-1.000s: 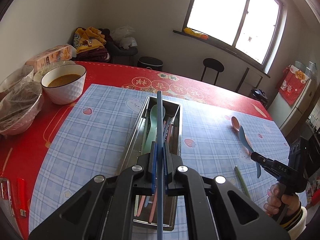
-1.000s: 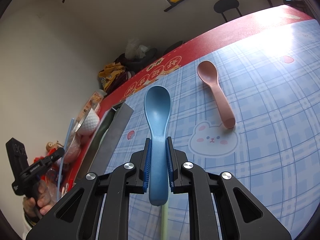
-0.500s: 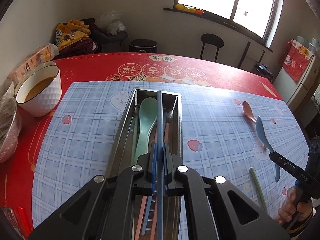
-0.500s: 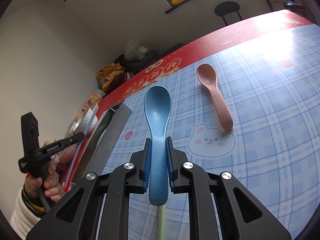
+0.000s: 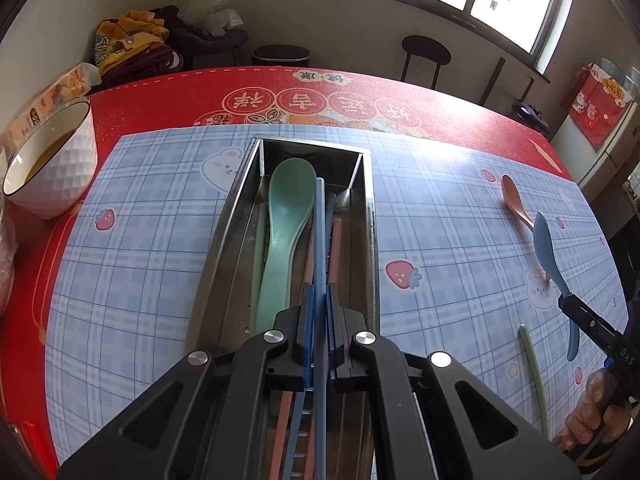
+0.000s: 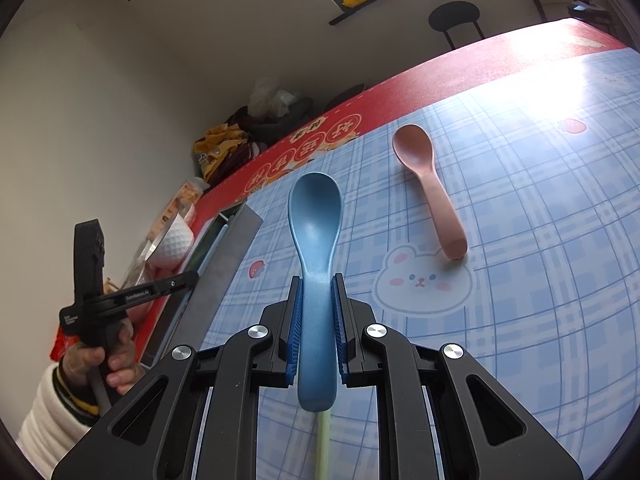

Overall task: Organize utensils
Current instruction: 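Lower the blue chopstick into the steel tray with the left tool, then lower the blue spoon into the steel tray and open right tool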

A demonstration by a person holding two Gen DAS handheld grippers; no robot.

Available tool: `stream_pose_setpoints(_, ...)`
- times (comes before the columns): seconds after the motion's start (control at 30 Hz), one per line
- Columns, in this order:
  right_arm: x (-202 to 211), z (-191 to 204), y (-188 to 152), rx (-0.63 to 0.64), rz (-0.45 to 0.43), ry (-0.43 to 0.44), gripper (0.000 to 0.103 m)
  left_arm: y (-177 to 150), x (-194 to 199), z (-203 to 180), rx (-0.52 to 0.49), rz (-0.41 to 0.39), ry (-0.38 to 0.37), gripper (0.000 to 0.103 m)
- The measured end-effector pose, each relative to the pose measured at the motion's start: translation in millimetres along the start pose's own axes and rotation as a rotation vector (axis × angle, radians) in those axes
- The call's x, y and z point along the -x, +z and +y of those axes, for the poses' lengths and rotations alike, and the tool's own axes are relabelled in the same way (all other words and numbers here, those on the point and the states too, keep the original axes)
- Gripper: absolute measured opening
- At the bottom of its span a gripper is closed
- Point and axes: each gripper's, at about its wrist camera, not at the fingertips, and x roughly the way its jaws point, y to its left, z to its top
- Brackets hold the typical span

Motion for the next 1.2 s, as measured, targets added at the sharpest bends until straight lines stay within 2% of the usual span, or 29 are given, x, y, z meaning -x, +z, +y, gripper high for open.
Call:
stream_pose_setpoints(0.2,1.3,-0.3,-0.6,0.001,-0.001,0.000,0.015,0.6,2.2,-2.7,-0.011,-0.002,-0.019,0.007)
stream_pose_setpoints(0.37,1.7,1.3,-0.7,0.008,0.000,0.002,0.015,-2.4,20.6,-3.7,-0.015,-0.054,-0.015,0.008)
stream_pose_setpoints(0.53,1.0,1.3,-1.7,0.007,0.000,-0.001,0.015,-19.8,51.3,-7.6,-0.059,-0.159,0.011,0.024)
stream_pose_setpoints(0.67,0.6,2.5,-2.5,0.012,-0.002,-0.004,0.015,-43.5,71.8,-6.7,-0.100,-0.245,0.062,0.034)
stream_pose_setpoints(0.87,-1.8,4.5,-3.1,0.020,0.001,-0.013,0.015,-79.8,96.2,10.1,-0.105,-0.358,0.137,0.056)
stream_pose_setpoints(1.03,-4.7,6.9,-3.6,0.026,0.000,-0.044,0.015,-102.6,106.1,24.1,-0.103,-0.416,0.185,0.082)
stream_pose_setpoints(1.1,-6.1,7.8,-3.2,0.027,0.003,-0.061,0.015,-108.3,106.2,28.8,-0.098,-0.425,0.198,0.089)
stream_pose_setpoints(1.2,-6.7,8.5,-2.3,0.021,0.009,-0.088,0.014,-113.4,102.4,37.0,-0.078,-0.427,0.196,0.093)
